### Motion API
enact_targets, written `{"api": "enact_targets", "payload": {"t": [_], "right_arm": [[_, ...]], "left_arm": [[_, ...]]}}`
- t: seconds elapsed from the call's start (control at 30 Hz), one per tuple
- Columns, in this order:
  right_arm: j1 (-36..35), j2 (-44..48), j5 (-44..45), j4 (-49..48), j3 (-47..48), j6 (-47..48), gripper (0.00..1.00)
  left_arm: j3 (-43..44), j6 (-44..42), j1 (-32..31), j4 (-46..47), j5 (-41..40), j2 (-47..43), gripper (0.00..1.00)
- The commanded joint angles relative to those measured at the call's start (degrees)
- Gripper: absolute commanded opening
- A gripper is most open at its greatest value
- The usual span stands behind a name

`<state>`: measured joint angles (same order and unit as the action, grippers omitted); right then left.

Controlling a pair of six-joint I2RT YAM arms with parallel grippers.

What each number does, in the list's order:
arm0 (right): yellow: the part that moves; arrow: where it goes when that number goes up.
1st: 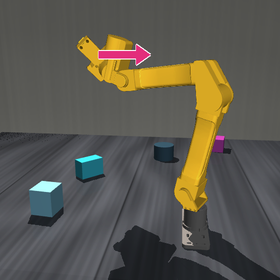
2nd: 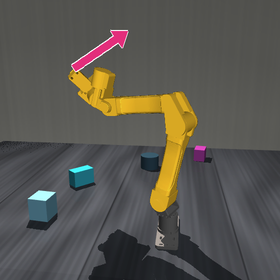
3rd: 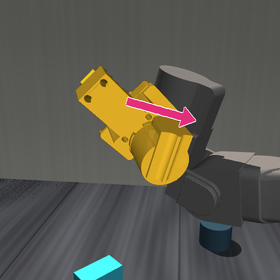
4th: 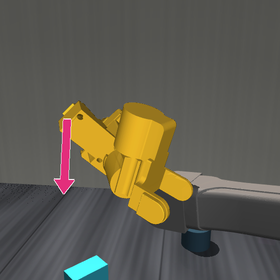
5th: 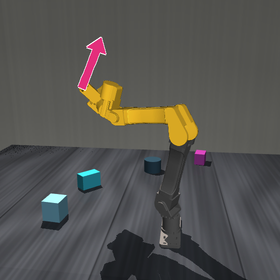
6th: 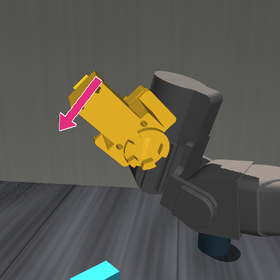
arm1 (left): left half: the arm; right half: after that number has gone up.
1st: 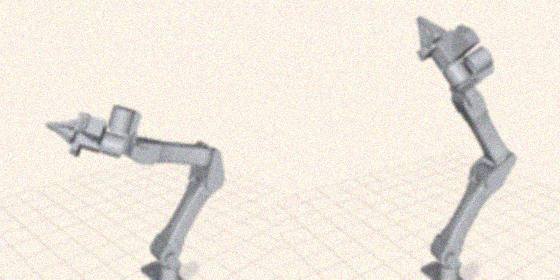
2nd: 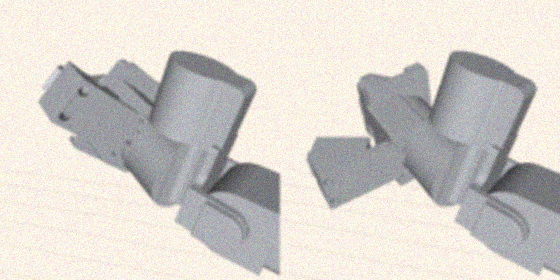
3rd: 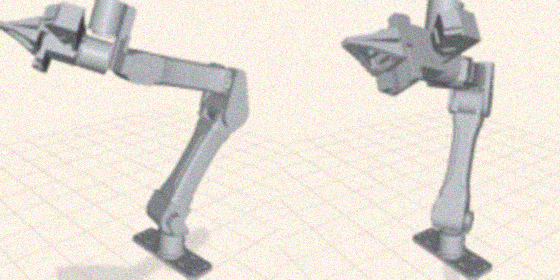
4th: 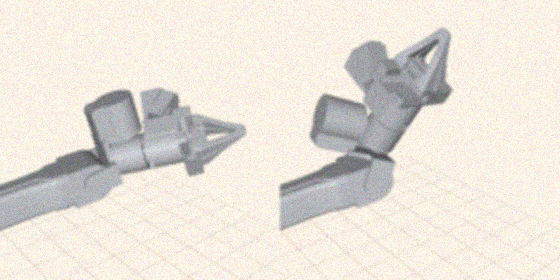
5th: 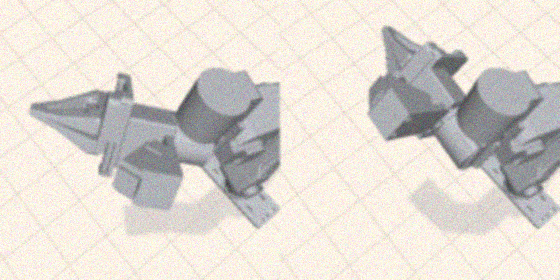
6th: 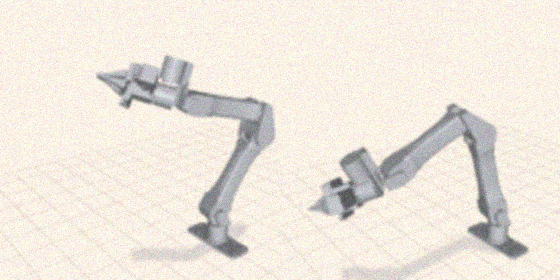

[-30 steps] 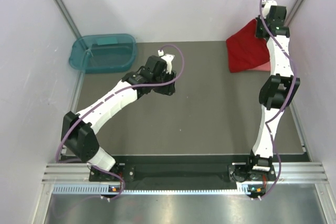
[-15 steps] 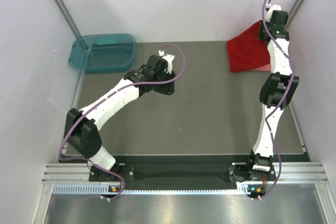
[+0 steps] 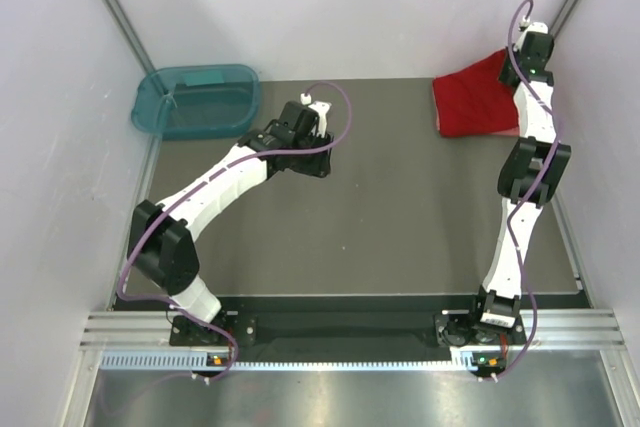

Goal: Fold and stack the t-shirts
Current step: Neatly place the folded tshirt to the corner

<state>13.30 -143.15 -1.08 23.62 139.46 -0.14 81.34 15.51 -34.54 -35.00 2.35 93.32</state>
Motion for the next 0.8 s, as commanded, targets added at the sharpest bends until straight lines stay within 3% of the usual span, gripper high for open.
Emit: {"api": "enact_targets", "payload": {"t": [0.0, 0.77], "right_arm": [[0.94, -0.55, 0.73, -6.12, 0.37, -2.14, 0.0], [2.78, -5.03, 6.27, -7.97, -1.65, -6.09, 0.01]], "left_arm": [[2.51, -0.04, 0.36, -0.15, 0.99, 0.2, 0.5], [2.59, 0.05, 1.5, -0.59, 1.61, 0.73, 0.5]]}}
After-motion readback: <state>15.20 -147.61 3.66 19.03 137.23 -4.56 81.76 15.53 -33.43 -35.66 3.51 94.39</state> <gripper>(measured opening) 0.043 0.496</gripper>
